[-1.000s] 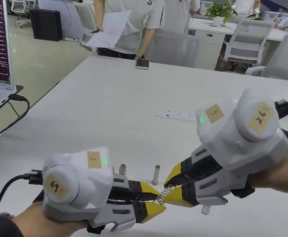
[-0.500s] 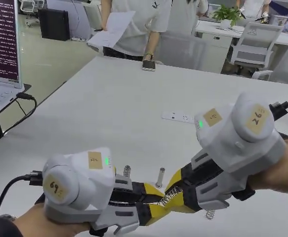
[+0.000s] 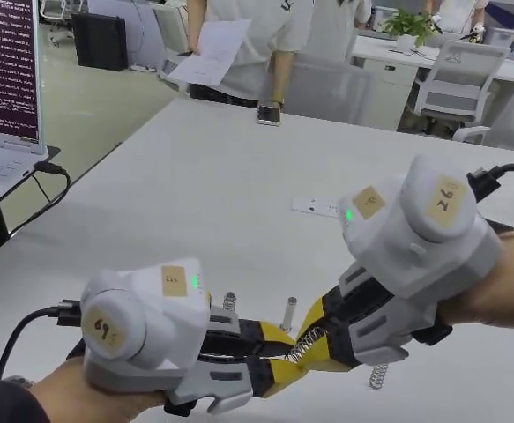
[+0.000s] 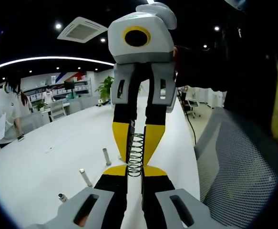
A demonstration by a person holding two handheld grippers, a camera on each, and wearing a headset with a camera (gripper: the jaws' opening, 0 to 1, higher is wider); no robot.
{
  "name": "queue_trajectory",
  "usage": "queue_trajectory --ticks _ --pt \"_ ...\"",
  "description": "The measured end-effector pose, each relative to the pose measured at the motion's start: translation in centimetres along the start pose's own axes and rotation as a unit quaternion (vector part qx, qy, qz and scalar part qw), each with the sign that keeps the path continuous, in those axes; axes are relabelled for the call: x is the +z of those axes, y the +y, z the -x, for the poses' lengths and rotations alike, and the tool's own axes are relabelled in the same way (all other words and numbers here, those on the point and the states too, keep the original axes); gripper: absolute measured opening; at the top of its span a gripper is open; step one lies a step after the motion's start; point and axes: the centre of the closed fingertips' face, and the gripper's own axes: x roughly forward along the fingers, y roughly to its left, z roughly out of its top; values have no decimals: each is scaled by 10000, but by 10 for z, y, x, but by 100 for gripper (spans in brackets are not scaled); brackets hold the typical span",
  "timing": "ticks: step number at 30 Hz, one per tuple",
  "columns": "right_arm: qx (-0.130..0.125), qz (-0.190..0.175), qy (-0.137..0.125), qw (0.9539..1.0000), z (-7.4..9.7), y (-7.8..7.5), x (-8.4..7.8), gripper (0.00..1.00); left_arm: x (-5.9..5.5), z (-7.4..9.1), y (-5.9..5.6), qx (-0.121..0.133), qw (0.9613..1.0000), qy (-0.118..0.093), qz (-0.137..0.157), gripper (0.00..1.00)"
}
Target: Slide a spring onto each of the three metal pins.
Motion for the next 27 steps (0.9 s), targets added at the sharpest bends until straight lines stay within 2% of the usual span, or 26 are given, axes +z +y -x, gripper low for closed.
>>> queue_trajectory --ticks 9,18,23,27 --pt "117 104 218 9996 -1 0 1 9 -2 0 1 33 10000 5 58 4" --pt "134 76 241 9996 -2 -3 0 9 -11 3 3 101 9997 78 205 11" --pt "88 61 248 9996 -1 -7 -2 9 -21 8 6 199 9991 160 334 18" --pt "64 43 264 9996 0 -9 -3 9 -25 13 8 264 9987 160 396 23"
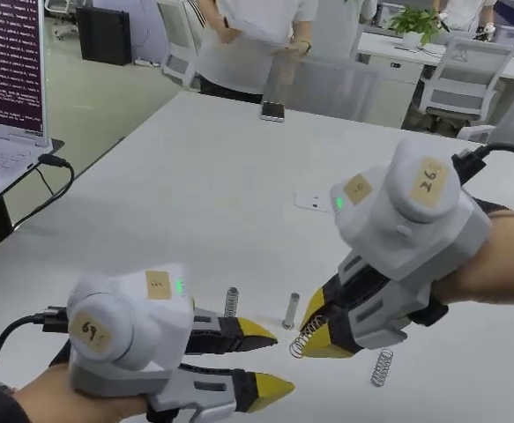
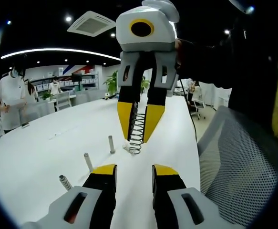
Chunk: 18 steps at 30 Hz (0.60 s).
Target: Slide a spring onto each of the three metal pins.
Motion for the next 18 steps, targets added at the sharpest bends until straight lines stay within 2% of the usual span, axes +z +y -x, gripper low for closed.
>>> queue_trajectory --ticks 7,18 --pt "-67 -52 -35 10000 3 -7 1 9 -4 9 4 161 9998 -40 79 32" --pt "-243 -152 11 9996 12 -25 -7 9 -15 22 10 445 9986 -37 286 45"
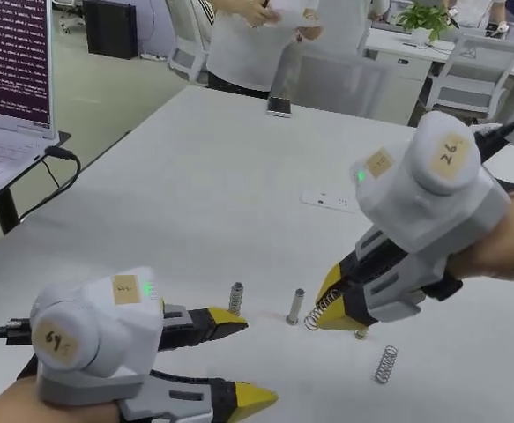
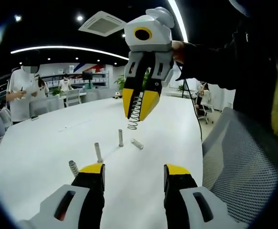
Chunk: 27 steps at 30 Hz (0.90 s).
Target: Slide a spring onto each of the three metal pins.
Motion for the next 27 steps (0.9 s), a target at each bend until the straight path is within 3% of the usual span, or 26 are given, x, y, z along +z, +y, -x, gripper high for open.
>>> queue_trajectory --ticks 14,20,27 --pt "-225 -150 51 9996 5 -34 -5 9 -6 9 -3 87 9998 -1 202 56" --pt "-257 -134 265 9992 -5 -51 -11 9 -3 13 -4 120 9995 -100 269 61" --pt "-257 -135 425 9987 -18 -68 -10 9 -6 15 -3 194 9992 -103 336 62"
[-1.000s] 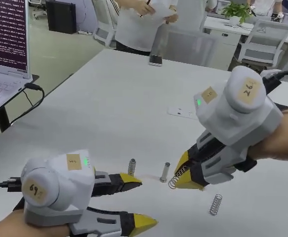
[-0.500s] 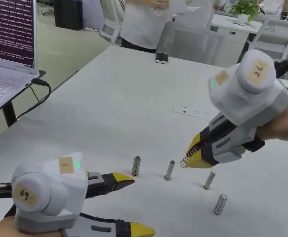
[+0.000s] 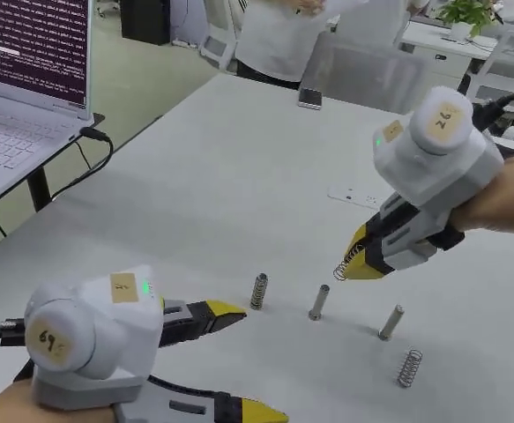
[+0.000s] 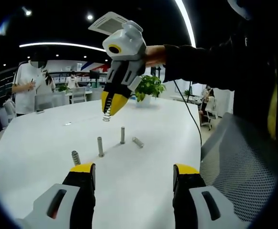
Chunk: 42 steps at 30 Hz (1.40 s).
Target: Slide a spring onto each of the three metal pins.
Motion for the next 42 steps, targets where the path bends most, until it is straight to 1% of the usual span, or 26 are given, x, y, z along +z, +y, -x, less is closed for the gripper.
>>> queue_trajectory --ticks 4,6,8,11,14,18,23,31,37,42 --pt "24 -60 109 9999 -11 -10 -2 9 0 0 0 16 10000 4 -5 63" --pt "49 -70 168 9998 -16 -12 -3 9 0 0 -1 13 10000 -3 -1 64" --pt "78 -29 286 9996 -22 -13 -5 9 0 0 -1 7 10000 1 -6 64" --pt "163 -53 361 9992 -29 -14 -8 9 -1 0 -2 -5 10000 12 -15 65" --pt "183 0 533 9984 -35 -16 -14 9 -1 0 -2 -6 10000 15 -16 65" --pt "254 -30 553 9981 -40 -18 -14 9 -1 0 -1 -4 10000 13 -14 66" --pt "327 2 627 9975 -44 -16 -16 9 -1 -1 -1 8 10000 26 -5 67" --pt "381 -27 655 9971 -47 -16 -18 9 -2 -1 -1 2 10000 48 -5 67" --pt "398 -8 743 9964 -54 -17 -21 9 -2 -1 0 19 10000 37 -4 67" --pt "441 -56 761 9961 -61 -15 -24 9 -2 -1 0 20 10000 52 -11 66"
